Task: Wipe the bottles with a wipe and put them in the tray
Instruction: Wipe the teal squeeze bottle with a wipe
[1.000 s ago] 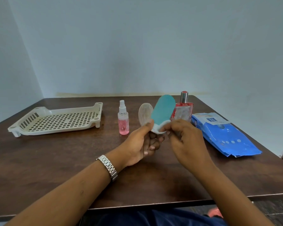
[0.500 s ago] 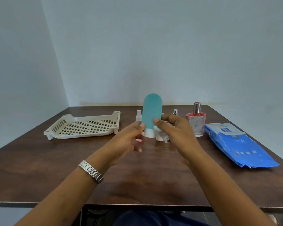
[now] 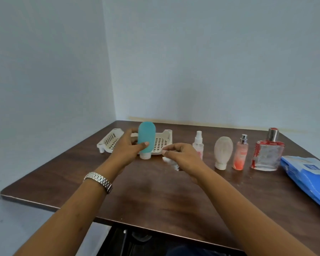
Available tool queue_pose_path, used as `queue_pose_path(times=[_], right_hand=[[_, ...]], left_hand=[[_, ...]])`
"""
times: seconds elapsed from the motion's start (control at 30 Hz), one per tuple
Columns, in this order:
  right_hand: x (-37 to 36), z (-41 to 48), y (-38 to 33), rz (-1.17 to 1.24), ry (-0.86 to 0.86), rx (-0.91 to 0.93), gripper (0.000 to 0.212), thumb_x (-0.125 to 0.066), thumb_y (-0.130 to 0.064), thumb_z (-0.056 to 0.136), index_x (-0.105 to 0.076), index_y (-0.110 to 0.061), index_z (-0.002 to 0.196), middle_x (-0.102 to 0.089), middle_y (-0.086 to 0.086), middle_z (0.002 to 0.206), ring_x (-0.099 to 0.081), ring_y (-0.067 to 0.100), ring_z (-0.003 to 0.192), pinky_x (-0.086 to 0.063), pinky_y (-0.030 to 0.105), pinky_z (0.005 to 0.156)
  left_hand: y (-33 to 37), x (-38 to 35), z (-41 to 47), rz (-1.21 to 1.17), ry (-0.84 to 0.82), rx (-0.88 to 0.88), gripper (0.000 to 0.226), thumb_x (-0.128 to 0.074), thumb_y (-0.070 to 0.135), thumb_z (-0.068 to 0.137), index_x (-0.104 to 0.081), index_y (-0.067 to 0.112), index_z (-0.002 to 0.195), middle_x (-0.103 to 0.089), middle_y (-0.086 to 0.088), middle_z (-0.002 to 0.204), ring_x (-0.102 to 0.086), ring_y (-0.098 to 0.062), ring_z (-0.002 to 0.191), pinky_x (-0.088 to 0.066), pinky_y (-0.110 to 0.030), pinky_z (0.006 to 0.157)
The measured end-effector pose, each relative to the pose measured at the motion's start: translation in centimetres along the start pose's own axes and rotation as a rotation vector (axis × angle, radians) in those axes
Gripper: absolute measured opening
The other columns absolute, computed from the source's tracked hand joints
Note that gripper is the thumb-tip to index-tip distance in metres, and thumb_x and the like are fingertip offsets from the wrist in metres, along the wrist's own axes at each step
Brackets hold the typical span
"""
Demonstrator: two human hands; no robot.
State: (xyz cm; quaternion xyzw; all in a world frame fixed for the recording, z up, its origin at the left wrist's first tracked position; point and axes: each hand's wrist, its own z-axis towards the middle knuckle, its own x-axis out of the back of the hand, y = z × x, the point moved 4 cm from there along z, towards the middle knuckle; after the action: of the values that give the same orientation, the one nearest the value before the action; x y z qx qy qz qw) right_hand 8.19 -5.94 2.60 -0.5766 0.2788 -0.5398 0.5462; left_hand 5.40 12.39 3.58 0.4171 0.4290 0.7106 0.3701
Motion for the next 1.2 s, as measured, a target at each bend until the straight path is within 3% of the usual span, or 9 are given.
queue_pose_path(times=[0.13,0.23,0.4,0.53,0.73,0.87,0.97,1.13,1.2], right_hand=[[-3.4,2.1,1.2,-0.016,0.016,-0.048,0.012,-0.062,-0.035,0.087,-0.067,-0.023,0.087,-0.064,-0.007,0.092,-0.059,0.006,0.077,-0.05,0.02,0.058],[-5.1,3.5,1.9,-0.177,0.069,0.017,0.021,-0.059,-0.039,0.088,-0.068,-0.02,0.092,-0.064,-0.006,0.098,-0.057,0.008,0.088,-0.048,0.025,0.076],[-7.3,4.7,2.0,-0.308,0.033,0.164,0.021,-0.058,-0.037,0.09,-0.066,-0.019,0.093,-0.064,-0.005,0.093,-0.054,0.004,0.083,-0.038,0.013,0.064],[-8.2,5.7,2.4,-0.353,-0.007,0.176,0.019,-0.058,-0.039,0.089,-0.065,-0.022,0.093,-0.065,-0.005,0.097,-0.056,0.006,0.088,-0.043,0.021,0.073],[-7.9,6.6,2.8,-0.367,-0.026,0.178,0.014,-0.06,-0.041,0.087,-0.062,-0.027,0.087,-0.064,-0.007,0.093,-0.055,0.004,0.084,-0.037,0.012,0.063],[-7.7,6.5,2.7,-0.372,-0.049,0.177,0.014,-0.06,-0.041,0.087,-0.062,-0.027,0.087,-0.062,-0.008,0.091,-0.055,0.001,0.076,-0.036,0.009,0.057],[-7.5,6.3,2.5,-0.35,-0.046,0.187,0.014,-0.061,-0.04,0.087,-0.062,-0.026,0.085,-0.063,-0.008,0.088,-0.055,-0.001,0.072,-0.037,0.006,0.052],[-6.9,6.1,2.6,-0.302,-0.024,0.181,0.014,-0.063,-0.039,0.085,-0.062,-0.026,0.083,-0.065,-0.005,0.087,-0.057,0.004,0.077,-0.039,0.011,0.059],[-6.6,6.1,2.7,-0.285,-0.012,0.184,0.014,-0.064,-0.038,0.085,-0.063,-0.024,0.084,-0.066,-0.004,0.09,-0.057,0.007,0.073,-0.046,0.016,0.064]], left_hand=[[-3.1,4.6,2.9,0.072,0.15,0.068,0.036,-0.068,0.017,0.088,-0.048,0.019,0.117,-0.06,-0.01,0.128,-0.058,-0.017,0.107,-0.045,-0.017,0.067],[-4.6,6.7,5.2,0.091,0.19,0.065,0.034,-0.069,0.016,0.087,-0.047,0.022,0.112,-0.058,-0.011,0.131,-0.058,-0.02,0.112,-0.052,-0.03,0.084],[-6.1,8.2,8.3,0.124,0.152,0.053,0.036,-0.07,0.016,0.086,-0.048,0.021,0.115,-0.058,-0.008,0.131,-0.057,-0.023,0.116,-0.051,-0.039,0.096],[-7.5,8.6,10.2,0.173,0.115,0.088,0.039,-0.069,0.019,0.087,-0.049,0.02,0.121,-0.055,-0.005,0.131,-0.052,-0.023,0.12,-0.049,-0.041,0.098],[-8.5,8.1,10.6,0.335,0.003,0.064,0.035,-0.067,0.025,0.089,-0.046,0.029,0.117,-0.055,0.003,0.114,-0.053,-0.015,0.103,-0.052,-0.032,0.081],[-8.5,8.3,10.7,0.426,0.021,0.027,0.039,-0.069,0.032,0.087,-0.047,0.031,0.119,-0.058,-0.003,0.125,-0.052,-0.016,0.105,-0.053,-0.04,0.091],[-8.5,8.3,10.6,0.444,0.026,-0.004,0.039,-0.066,0.031,0.089,-0.046,0.028,0.122,-0.055,-0.007,0.133,-0.048,-0.014,0.106,-0.052,-0.032,0.082],[-8.9,9.2,10.4,0.429,0.053,0.015,0.047,-0.065,0.027,0.09,-0.046,0.023,0.132,-0.052,-0.008,0.138,-0.048,-0.021,0.122,-0.047,-0.029,0.084],[-9.4,9.8,10.4,0.381,0.056,0.055,0.048,-0.065,0.027,0.089,-0.046,0.022,0.133,-0.051,-0.008,0.138,-0.049,-0.025,0.124,-0.049,-0.024,0.075]])
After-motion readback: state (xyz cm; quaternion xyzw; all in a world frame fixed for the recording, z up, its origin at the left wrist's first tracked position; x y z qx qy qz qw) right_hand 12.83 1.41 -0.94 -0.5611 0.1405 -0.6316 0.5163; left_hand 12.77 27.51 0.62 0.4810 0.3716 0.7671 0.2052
